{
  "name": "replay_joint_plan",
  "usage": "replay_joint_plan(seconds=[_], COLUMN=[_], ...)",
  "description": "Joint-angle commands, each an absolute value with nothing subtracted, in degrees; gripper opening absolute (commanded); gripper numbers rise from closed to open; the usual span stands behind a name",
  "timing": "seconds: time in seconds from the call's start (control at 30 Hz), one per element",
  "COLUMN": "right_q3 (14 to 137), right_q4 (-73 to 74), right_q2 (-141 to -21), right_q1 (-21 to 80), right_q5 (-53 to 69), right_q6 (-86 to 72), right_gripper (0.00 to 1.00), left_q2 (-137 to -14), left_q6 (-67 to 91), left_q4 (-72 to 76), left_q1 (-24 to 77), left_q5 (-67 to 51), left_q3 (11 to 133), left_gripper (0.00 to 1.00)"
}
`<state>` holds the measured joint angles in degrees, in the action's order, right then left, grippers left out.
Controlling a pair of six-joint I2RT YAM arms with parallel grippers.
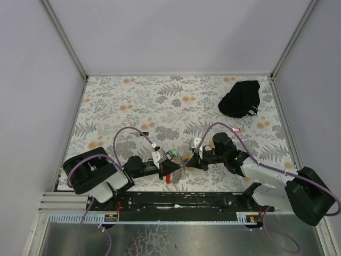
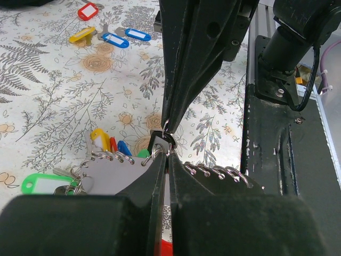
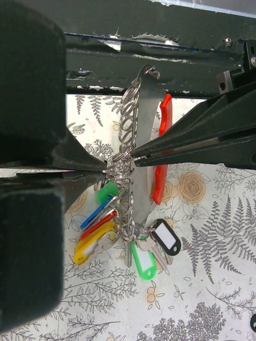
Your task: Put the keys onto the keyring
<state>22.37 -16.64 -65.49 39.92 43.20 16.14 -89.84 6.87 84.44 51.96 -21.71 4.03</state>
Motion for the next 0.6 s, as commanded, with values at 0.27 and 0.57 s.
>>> replay_joint_plan(seconds=[0.27, 0.57], right_q3=[25.90, 26.18], right_q4=[-17.43, -16.20], right_q2=[-66.60, -66.80], right_q1=[41.66, 41.88], right_q5=[45.49, 45.57], right_q6=[17.65, 17.88], right_gripper=[0.00, 0.00], left_q2=[-90.37, -90.04], left_q6=[7.38, 7.38], left_q4=[90.88, 90.73], left_q1=[51.53, 51.44], left_q5=[-22.89, -21.09], left_q3=[5.27, 4.93], left_gripper=[0.00, 0.00])
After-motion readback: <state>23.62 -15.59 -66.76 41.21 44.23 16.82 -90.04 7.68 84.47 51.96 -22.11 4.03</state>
